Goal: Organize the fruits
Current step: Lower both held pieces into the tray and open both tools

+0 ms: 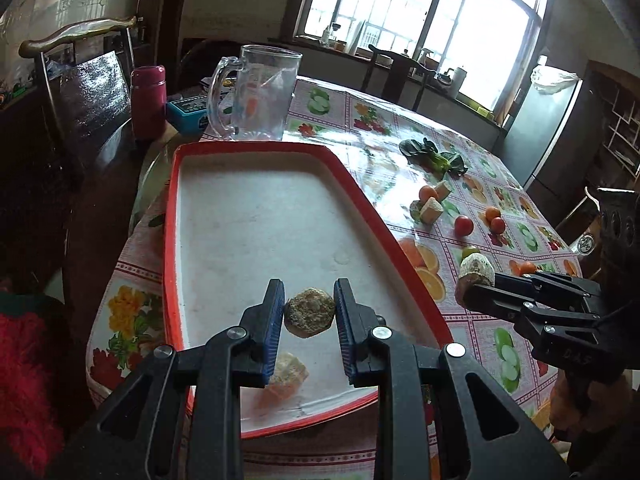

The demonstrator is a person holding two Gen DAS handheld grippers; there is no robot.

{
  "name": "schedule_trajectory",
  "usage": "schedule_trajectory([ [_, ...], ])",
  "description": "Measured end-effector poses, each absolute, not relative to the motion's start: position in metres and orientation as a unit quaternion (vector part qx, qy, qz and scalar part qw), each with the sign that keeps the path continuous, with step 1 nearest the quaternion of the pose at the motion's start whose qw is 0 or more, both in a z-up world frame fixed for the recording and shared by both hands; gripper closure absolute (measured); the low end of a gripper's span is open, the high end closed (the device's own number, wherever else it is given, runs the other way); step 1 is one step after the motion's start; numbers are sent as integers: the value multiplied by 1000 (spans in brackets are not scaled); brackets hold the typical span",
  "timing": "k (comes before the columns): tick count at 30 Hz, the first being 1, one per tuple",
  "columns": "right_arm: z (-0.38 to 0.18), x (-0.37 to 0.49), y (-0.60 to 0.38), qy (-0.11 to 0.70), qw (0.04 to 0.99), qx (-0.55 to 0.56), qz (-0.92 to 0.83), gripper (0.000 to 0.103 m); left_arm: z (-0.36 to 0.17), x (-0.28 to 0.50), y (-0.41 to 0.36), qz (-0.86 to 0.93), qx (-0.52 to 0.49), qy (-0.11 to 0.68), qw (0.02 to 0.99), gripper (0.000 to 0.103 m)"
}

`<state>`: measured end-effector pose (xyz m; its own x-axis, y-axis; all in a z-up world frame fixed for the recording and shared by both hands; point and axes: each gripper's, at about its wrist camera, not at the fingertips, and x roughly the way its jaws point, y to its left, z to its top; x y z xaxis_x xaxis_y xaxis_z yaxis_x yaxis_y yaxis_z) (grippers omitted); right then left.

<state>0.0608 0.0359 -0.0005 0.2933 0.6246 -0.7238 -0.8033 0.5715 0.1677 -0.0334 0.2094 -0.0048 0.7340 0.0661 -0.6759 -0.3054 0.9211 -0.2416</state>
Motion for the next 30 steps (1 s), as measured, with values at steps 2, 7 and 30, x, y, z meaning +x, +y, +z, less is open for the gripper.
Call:
schedule_trajectory([
  [2, -1, 60, 42, 391, 794, -116, 451, 74, -7, -35, 214, 105, -175, 351, 914, 80],
  [7, -4, 59, 55, 393, 788, -120, 458, 74, -11, -38, 221, 111, -179, 354, 911, 80],
  [30, -58, 80, 121, 438, 753, -161, 464, 70, -53, -13, 246, 136, -195, 407, 882, 80],
])
